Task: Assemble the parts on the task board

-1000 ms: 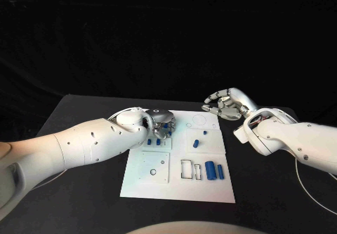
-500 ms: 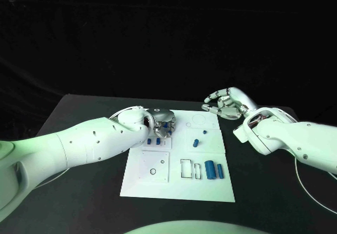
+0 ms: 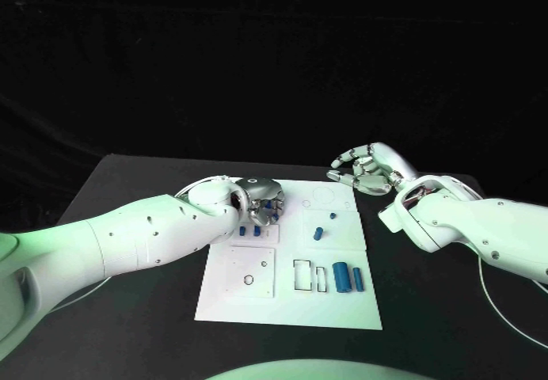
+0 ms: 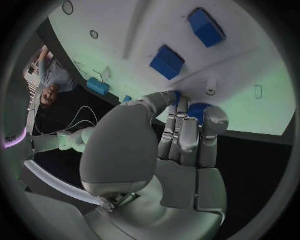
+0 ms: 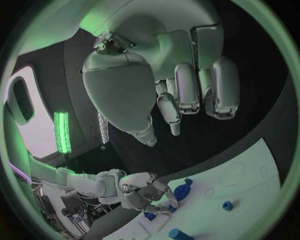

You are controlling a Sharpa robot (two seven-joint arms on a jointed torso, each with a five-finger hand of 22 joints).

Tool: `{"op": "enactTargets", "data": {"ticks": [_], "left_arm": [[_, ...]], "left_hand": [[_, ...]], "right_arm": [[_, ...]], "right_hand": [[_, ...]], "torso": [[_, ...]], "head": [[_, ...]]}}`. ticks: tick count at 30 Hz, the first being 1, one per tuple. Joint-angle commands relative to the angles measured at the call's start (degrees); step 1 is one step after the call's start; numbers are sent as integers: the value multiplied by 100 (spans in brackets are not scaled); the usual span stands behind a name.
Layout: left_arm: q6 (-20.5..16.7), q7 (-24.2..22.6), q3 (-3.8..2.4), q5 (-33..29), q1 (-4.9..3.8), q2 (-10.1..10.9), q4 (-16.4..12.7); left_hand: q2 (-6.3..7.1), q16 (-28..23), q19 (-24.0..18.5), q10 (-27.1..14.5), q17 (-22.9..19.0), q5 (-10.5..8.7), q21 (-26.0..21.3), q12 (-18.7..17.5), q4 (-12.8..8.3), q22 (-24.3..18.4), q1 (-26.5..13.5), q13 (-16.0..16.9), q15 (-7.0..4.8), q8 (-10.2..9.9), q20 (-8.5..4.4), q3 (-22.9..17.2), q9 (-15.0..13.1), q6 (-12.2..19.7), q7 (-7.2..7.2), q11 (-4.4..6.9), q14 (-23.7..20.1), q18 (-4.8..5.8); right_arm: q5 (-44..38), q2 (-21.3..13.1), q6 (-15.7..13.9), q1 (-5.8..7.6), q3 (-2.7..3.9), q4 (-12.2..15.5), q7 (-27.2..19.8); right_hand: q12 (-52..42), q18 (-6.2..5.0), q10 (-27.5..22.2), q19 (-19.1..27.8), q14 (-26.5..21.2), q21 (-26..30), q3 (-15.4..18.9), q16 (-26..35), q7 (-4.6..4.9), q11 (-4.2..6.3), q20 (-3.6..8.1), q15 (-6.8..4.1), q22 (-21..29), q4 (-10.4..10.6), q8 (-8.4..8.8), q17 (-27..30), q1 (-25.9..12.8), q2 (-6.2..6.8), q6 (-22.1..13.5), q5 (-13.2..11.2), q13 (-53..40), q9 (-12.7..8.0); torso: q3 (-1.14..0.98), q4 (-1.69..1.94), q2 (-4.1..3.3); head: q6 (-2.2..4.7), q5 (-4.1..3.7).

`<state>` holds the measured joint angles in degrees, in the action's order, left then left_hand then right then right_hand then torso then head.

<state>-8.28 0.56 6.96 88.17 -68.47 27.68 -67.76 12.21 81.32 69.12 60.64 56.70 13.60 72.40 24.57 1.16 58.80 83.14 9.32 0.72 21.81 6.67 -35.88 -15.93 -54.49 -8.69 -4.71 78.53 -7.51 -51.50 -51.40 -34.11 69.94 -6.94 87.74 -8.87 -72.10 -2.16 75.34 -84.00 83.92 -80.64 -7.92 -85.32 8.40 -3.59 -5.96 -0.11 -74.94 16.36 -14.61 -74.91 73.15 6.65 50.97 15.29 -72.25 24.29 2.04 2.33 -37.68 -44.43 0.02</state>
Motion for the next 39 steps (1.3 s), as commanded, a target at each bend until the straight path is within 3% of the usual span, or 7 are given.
{"op": "enactTargets", "data": {"ticks": [1, 6, 13, 25, 39], "left_arm": [[-245, -202, -59, -307, -1, 85, -140], [-265, -214, -207, -550, -4, 369, -437], [-217, -179, -295, -689, -15, 736, -757], [166, -51, -311, -791, -18, 1060, -831], [364, 62, -299, -662, -14, 1030, -650]], "left_hand": [[-49, 18, 31, 40, 5, -10, 26, -2, -33, 5, -22, 10, -3, -23, 6, -12, 5, -47, 5, -7, 29, 37], [-41, 15, 26, 53, -15, -9, 27, -36, -44, -3, -47, -1, -5, -44, 2, -15, 8, -60, 2, -8, 36, 35], [-37, 11, 41, 73, -32, -11, 43, -53, -45, 22, -72, -5, -6, -53, 2, -8, 7, -79, 4, -6, 39, 42], [-21, -9, 53, 120, -118, -15, 58, -96, -45, 43, -132, -13, -12, -76, 4, 19, 4, -120, 11, 2, 30, 46], [-18, -20, 40, 127, -157, -17, 48, -107, -46, 26, -142, -16, -13, -82, 3, 25, 4, -126, 14, 4, 20, 42]], "right_arm": [[-47, 5, 37, -6, 1, -10, -64], [-46, -6, 35, -11, 1, -19, -66], [-46, -24, 36, -16, 1, -16, -66], [-45, -47, 52, -22, 1, -6, -55], [-46, -39, 55, -25, 1, -7, -52]], "right_hand": [[32, -48, -21, 4, 329, 29, -23, 25, -9, 1, 41, -46, -834, 0, -35, -300, 47, -9, -23, -1, 0, 6], [32, -48, -21, 4, 329, 29, -23, 25, -9, 1, 41, -46, -834, 0, -35, -300, 47, -9, -23, -1, 0, 6], [32, -48, -21, 4, 329, 29, -23, 25, -9, 1, 41, -46, -834, 0, -35, -300, 47, -9, -23, -1, 0, 6], [32, -48, -21, 4, 329, 29, -23, 25, -9, 1, 41, -46, -834, 0, -35, -300, 47, -9, -23, -1, 0, 6], [32, -48, -21, 4, 329, 29, -23, 25, -9, 1, 41, -46, -834, 0, -35, -300, 47, -9, -23, -1, 0, 6]], "torso": [[2, -1, 10], [-1, 12, 11], [2, 17, 10], [4, 7, -7], [-2, -3, -10]], "head": [[19, 8], [60, 0], [69, 10], [54, 24], [15, 70]]}}
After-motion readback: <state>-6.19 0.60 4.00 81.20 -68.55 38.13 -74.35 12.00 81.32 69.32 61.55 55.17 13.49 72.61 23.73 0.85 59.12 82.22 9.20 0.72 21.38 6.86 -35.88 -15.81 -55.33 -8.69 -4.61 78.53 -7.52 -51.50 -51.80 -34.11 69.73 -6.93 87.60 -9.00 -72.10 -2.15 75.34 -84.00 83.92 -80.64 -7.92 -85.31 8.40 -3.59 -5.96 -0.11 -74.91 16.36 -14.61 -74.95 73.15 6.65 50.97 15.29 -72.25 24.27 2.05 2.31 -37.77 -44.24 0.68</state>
